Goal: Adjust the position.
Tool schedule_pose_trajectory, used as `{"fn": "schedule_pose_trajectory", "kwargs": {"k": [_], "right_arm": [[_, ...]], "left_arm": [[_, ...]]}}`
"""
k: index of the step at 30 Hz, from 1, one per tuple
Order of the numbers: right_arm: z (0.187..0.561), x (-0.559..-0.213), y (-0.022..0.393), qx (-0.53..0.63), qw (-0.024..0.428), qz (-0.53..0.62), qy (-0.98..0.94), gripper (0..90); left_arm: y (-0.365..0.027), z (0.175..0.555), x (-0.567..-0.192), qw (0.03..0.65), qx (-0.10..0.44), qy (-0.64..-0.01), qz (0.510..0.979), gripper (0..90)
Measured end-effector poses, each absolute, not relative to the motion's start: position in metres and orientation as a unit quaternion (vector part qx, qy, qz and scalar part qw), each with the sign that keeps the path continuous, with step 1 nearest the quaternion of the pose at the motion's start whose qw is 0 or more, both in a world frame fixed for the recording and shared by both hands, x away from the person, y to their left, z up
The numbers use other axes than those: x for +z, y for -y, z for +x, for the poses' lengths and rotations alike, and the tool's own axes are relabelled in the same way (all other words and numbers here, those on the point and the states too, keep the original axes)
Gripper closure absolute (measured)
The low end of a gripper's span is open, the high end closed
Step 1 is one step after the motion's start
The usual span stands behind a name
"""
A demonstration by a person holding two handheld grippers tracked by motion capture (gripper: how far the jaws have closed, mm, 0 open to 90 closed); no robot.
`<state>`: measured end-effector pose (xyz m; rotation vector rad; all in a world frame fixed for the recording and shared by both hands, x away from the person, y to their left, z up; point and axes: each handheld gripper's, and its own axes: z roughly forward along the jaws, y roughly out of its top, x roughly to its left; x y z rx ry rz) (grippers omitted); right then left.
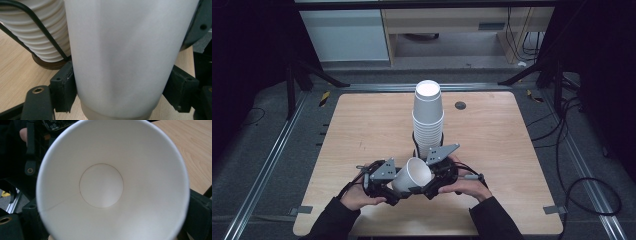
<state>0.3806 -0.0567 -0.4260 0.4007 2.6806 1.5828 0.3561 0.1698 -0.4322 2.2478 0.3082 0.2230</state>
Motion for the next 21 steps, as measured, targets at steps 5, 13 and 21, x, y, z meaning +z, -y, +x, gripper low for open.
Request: {"fn": "schedule_pose_trajectory", "kwargs": {"k": [5, 13, 21], "right_arm": [[0.382, -0.418, 0.066, 0.522, 0.005, 0.135, -0.842, 4.4], [0.385, -0.406, 0.084, 0.551, 0.023, 0.152, -0.820, 4.2], [0.386, -0.403, 0.087, 0.583, 0.017, 0.162, -0.796, 4.1]], "left_arm": [[-0.180, 0.360, -0.428, 0.439, 0.087, -0.141, 0.883, 22.4], [-0.197, 0.367, -0.421, 0.483, 0.086, -0.169, 0.855, 22.3], [-0.199, 0.367, -0.420, 0.528, 0.081, -0.180, 0.826, 22.2]]}}
